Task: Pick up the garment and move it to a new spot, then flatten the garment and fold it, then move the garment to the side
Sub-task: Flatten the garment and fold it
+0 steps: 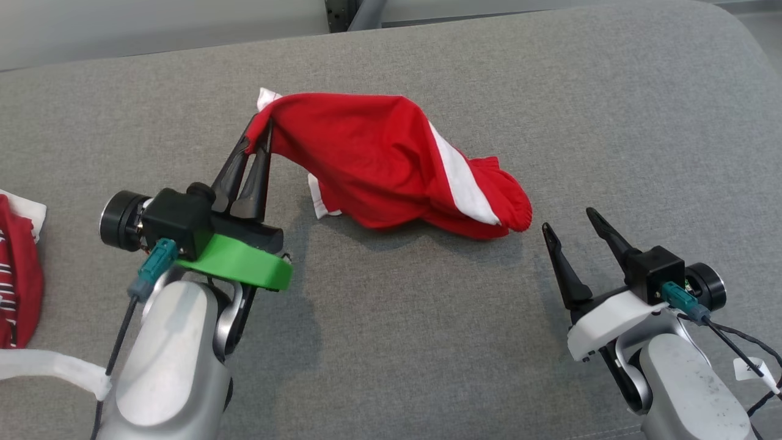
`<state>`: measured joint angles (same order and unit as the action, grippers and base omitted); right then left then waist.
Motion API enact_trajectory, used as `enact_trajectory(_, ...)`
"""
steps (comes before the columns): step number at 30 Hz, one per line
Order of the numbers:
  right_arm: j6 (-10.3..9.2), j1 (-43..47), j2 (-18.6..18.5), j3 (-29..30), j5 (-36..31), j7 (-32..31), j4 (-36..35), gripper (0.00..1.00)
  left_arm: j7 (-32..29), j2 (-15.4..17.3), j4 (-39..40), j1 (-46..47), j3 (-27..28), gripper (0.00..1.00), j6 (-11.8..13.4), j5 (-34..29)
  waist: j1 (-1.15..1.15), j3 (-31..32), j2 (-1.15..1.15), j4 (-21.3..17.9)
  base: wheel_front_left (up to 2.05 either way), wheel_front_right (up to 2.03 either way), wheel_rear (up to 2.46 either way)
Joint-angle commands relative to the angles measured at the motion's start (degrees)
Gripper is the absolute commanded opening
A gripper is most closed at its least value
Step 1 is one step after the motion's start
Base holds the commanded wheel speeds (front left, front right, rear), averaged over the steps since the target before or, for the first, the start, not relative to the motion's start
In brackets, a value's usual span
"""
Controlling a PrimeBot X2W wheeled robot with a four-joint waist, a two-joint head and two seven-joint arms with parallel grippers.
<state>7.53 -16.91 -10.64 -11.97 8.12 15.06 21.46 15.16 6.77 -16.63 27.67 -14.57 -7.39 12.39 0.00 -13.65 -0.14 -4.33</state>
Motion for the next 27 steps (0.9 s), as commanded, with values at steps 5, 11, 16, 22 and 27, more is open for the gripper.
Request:
enact_trajectory(5,-0.08,1.4,0.4,-0.4,0.9,0.2,1.2,1.0,0.0,1.0,6.1,-6.5,0.8,0.36,-0.1,-5.0,0.0,1.8,0.14,1.1,0.0,0.0,0.0)
enact_trajectory(11,-0.08,2.4,0.9,-1.1,1.7,0.2,2.7,1.0,0.0,0.9,-2.6,-18.7,4.0,1.0,-0.1,-4.9,0.0,4.1,0.14,1.2,0.0,0.0,0.0)
enact_trajectory(16,-0.08,3.9,0.3,-0.8,2.5,0.2,3.3,1.0,0.0,-1.0,-6.9,-25.0,8.5,1.0,0.0,-4.1,0.0,6.6,0.14,2.1,0.0,0.0,0.0)
enact_trajectory(22,-0.08,6.6,0.5,-0.1,2.9,0.2,2.3,1.0,0.0,-2.9,-4.8,-27.7,12.6,1.0,0.3,-4.9,0.0,10.2,0.14,2.8,0.0,0.0,0.0)
enact_trajectory(27,-0.08,8.8,1.4,-0.9,3.3,0.2,2.9,1.0,0.0,-3.5,-1.8,-29.0,13.9,1.0,0.3,-5.2,0.0,12.2,0.14,2.8,0.0,0.0,0.0)
